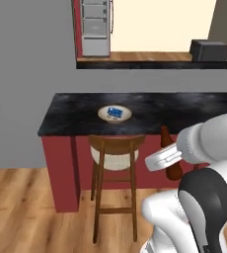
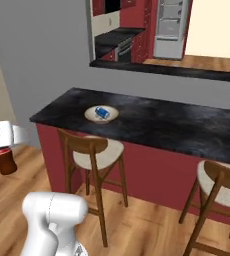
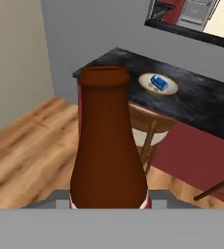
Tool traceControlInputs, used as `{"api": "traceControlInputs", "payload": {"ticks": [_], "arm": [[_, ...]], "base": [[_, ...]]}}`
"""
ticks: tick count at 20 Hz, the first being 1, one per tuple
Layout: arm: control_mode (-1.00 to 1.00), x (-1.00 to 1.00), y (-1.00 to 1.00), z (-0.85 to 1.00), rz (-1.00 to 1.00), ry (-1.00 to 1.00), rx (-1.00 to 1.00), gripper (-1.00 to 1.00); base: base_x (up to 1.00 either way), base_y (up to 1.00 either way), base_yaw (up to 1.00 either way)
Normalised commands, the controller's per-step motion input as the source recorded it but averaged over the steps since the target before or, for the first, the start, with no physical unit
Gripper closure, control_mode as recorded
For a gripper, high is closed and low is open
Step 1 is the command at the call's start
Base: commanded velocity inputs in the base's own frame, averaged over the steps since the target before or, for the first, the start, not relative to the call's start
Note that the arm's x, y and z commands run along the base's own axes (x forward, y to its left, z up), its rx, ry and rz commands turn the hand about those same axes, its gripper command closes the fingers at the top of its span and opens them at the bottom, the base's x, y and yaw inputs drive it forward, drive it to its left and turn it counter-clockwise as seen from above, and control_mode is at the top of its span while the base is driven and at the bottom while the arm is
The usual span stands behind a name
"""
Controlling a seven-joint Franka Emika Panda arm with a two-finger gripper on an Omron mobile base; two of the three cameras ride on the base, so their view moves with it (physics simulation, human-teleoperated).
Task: Open the fridge, grab two sodas, and place both sodas inside the bowl with ice on the dining counter.
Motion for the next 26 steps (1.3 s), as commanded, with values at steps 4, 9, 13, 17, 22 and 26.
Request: {"api": "traceControlInputs", "payload": {"ticks": [4,9,13,17,22,26], "arm": [[1.00,0.00,0.00,0.00,0.00,0.00,0.00,1.00],[1.00,0.00,0.00,0.00,0.00,0.00,0.00,1.00],[1.00,0.00,0.00,0.00,0.00,0.00,0.00,1.00],[1.00,0.00,0.00,0.00,0.00,0.00,0.00,1.00],[-1.00,0.60,0.09,-0.08,-0.11,0.10,0.00,1.00],[-1.00,1.00,0.09,-0.21,-0.10,0.25,0.00,1.00]], "base": [[0.75,0.54,-0.38],[0.75,0.46,-0.38],[0.82,0.37,-0.34],[0.91,0.22,-0.30],[0.40,0.03,-0.10],[0.00,0.00,0.00]]}}
